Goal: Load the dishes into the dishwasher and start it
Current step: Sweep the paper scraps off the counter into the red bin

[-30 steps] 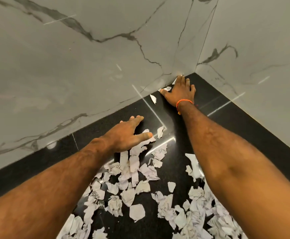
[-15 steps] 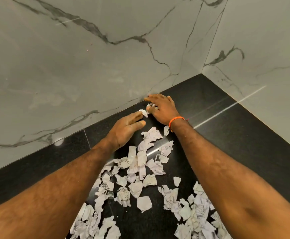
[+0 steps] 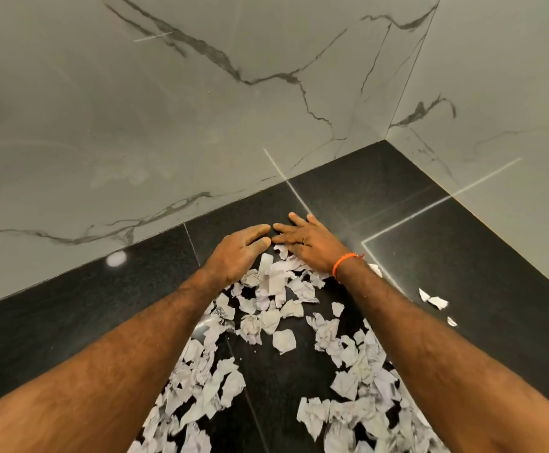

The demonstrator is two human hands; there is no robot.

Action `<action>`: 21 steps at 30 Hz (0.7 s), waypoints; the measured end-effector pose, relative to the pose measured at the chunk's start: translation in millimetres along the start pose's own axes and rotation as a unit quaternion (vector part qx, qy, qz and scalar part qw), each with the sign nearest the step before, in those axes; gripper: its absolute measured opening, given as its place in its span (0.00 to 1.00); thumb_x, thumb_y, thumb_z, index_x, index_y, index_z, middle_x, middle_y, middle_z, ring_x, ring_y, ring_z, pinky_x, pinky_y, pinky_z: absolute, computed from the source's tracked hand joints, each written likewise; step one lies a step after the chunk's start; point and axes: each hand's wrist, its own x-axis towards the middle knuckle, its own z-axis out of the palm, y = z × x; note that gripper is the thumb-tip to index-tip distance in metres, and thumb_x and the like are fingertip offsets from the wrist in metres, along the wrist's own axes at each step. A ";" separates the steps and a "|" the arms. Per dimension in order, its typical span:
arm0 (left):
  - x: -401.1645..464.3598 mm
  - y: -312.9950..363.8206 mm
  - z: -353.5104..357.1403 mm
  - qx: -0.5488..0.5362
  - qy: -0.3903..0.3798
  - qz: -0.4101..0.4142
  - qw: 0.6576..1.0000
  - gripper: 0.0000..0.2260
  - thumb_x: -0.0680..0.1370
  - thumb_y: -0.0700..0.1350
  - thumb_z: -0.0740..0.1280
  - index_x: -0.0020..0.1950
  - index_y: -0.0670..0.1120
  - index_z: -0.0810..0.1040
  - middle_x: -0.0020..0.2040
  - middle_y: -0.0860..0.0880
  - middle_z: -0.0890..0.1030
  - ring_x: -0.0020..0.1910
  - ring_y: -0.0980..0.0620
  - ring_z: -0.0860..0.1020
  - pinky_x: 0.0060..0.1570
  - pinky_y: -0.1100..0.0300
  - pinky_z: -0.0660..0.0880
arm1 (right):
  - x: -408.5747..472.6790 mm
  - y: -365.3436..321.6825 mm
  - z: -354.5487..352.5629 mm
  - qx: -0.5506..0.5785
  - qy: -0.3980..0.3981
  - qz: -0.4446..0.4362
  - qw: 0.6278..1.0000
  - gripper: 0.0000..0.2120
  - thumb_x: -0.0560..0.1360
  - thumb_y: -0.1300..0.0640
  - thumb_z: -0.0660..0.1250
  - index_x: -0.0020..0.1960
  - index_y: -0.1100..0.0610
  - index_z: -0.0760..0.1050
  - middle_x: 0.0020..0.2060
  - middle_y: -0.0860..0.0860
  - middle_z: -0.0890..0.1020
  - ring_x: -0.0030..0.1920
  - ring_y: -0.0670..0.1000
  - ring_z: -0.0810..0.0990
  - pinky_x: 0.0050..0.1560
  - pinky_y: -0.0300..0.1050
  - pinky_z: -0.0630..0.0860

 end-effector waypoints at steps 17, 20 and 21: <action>-113.2 12.7 37.0 0.141 -0.087 0.075 0.983 0.27 0.85 0.58 0.56 0.82 0.51 0.56 0.83 0.47 0.55 0.81 0.49 0.55 0.79 0.52 0.54 | -113.8 -54.2 16.3 0.023 0.145 0.081 0.986 0.14 0.81 0.61 0.60 0.61 0.54 0.80 0.58 0.49 0.82 0.59 0.52 0.77 0.65 0.60 0.73; -107.3 22.2 48.7 0.168 -0.103 0.084 0.977 0.30 0.84 0.60 0.57 0.83 0.49 0.54 0.83 0.46 0.53 0.82 0.49 0.52 0.80 0.49 0.53 | -122.6 -37.0 5.3 -0.119 0.148 0.193 0.963 0.17 0.81 0.56 0.58 0.68 0.53 0.74 0.70 0.51 0.72 0.74 0.59 0.65 0.73 0.65 0.62; -105.9 27.4 53.2 0.169 -0.110 0.095 0.975 0.31 0.84 0.60 0.57 0.83 0.49 0.55 0.83 0.46 0.54 0.81 0.49 0.53 0.80 0.48 0.54 | -127.1 -31.0 5.0 -0.134 0.123 0.228 0.957 0.17 0.81 0.54 0.57 0.68 0.54 0.73 0.71 0.53 0.70 0.74 0.60 0.63 0.72 0.64 0.61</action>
